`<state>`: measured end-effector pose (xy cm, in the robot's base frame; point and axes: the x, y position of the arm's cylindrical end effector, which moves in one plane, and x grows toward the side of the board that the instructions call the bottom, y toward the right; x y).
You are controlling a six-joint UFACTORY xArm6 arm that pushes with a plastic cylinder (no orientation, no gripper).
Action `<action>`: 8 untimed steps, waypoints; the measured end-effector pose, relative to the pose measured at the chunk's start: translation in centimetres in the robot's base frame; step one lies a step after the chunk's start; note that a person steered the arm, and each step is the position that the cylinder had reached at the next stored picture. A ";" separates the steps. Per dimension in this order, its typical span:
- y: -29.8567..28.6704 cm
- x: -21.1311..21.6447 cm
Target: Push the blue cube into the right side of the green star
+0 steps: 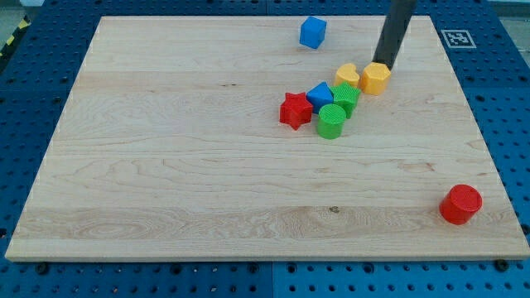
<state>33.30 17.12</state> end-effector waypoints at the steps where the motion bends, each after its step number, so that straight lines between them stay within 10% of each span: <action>1: -0.5 1.8; 3: -2.1 -3.8; 6: -21.2 -7.0; 8: -15.3 -13.4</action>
<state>19.93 1.80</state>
